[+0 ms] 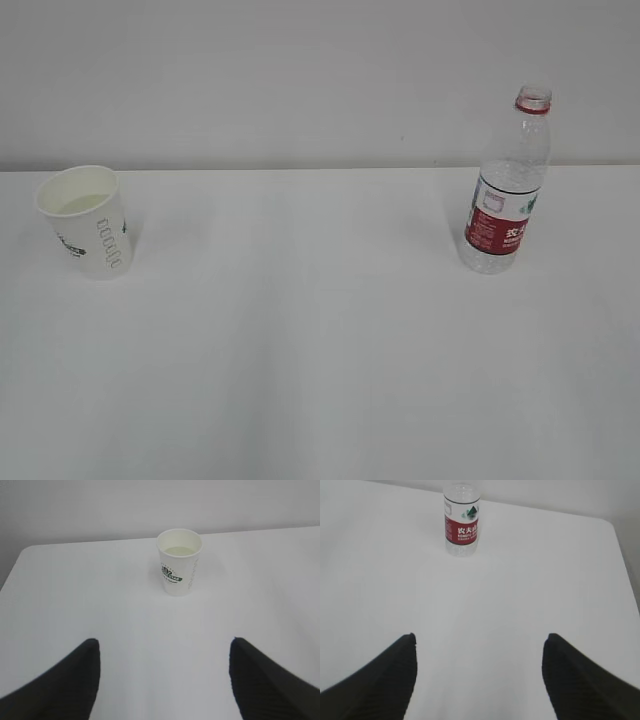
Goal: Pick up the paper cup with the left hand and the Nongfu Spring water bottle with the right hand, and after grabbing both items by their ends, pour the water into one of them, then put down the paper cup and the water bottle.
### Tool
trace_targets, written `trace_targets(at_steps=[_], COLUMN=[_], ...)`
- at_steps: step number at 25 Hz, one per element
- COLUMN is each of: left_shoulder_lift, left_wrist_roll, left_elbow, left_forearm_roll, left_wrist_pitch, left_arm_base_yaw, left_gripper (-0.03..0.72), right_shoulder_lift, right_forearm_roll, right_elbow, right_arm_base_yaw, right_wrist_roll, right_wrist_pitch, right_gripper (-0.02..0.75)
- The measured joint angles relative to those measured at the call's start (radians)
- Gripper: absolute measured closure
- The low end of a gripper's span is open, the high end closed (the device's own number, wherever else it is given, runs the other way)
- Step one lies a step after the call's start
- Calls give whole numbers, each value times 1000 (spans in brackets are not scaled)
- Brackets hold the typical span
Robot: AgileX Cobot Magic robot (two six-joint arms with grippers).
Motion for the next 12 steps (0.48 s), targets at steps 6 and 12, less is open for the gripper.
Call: trace_targets(at_steps=[6,12], left_shoulder_lift=[0,-2], left_wrist_roll=[0,0], left_elbow=[-14,-16], left_forearm_roll=[0,9], left_wrist_pitch=[86,194], left_arm_base_yaw=[0,0], left_gripper=[109,115], right_shoulder_lift=[0,0], right_forearm_roll=[6,7], right_elbow=[-1,-1], right_arm_base_yaw=[0,0], right_wrist_roll=[2,23], right_wrist_pitch=[108,137], right_gripper=[149,150])
